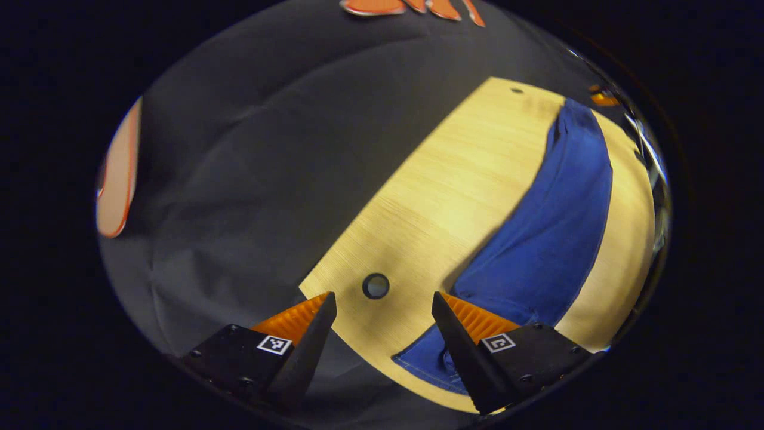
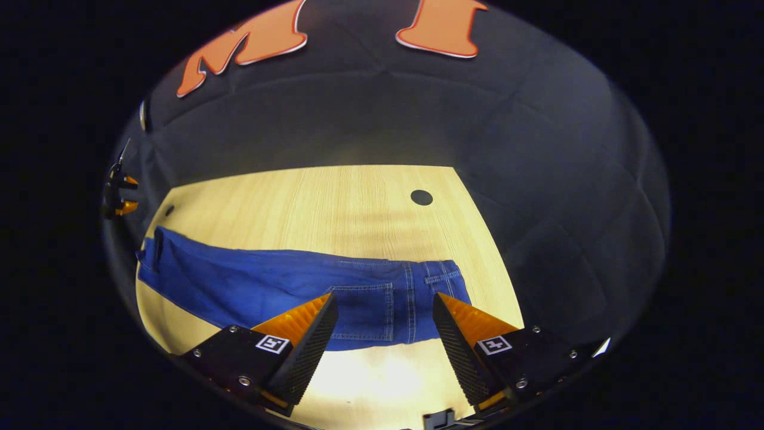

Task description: Grasp the waist and the cuffs of the jeans and fold them to make the two legs overlap; first hold the waist and fold one-third of the jeans toward the cuffs, then hold the cuffs and fold the remaining one-third in the same direction to finish folding.

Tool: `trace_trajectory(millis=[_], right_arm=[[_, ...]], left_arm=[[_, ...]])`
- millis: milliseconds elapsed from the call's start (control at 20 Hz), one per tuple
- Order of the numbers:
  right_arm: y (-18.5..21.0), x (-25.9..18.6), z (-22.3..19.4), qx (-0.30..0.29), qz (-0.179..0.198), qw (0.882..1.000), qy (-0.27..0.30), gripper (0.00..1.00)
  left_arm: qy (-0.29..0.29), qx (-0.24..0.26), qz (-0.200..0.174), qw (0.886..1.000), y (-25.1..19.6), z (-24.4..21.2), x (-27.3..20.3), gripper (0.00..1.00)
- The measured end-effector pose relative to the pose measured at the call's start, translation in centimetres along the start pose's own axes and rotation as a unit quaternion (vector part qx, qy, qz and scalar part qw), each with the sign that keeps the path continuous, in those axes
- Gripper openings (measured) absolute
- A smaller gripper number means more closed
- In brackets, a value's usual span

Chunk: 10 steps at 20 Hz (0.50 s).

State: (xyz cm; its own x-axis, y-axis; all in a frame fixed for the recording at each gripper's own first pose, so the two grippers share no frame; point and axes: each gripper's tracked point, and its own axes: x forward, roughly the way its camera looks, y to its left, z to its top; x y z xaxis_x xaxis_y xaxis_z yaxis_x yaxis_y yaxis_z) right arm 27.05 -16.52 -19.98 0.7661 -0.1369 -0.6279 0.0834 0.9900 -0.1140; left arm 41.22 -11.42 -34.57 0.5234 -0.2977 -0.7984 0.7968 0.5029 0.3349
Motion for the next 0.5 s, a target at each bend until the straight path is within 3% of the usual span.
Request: trace_trajectory(millis=[100, 200, 300, 400, 500], right_arm=[[-1.4, -0.4, 0.5, 0.058, 0.003, 0.998, -0.030, 0.99], [-2.0, -0.7, 0.5, 0.102, 0.000, 0.993, -0.056, 0.99], [-2.8, -1.4, 0.1, 0.156, 0.001, 0.985, -0.076, 0.98], [-3.9, -1.3, -0.5, 0.206, 0.005, 0.975, -0.082, 0.98], [-4.6, 0.5, -1.7, 0.272, 0.018, 0.959, -0.076, 0.98]], left_arm=[[-0.099, -0.078, 0.016, 0.992, -0.2, 4.1, -2.6, 0.99], [-0.177, -0.158, 0.018, 0.971, -0.5, 6.9, -4.0, 0.99], [-0.225, -0.225, 0.032, 0.948, 0.0, 8.3, -4.8, 0.99], [-0.251, -0.261, 0.059, 0.930, 0.3, 9.4, -5.2, 0.99], [-0.276, -0.303, 0.062, 0.910, 0.2, 9.8, -6.7, 1.00]])
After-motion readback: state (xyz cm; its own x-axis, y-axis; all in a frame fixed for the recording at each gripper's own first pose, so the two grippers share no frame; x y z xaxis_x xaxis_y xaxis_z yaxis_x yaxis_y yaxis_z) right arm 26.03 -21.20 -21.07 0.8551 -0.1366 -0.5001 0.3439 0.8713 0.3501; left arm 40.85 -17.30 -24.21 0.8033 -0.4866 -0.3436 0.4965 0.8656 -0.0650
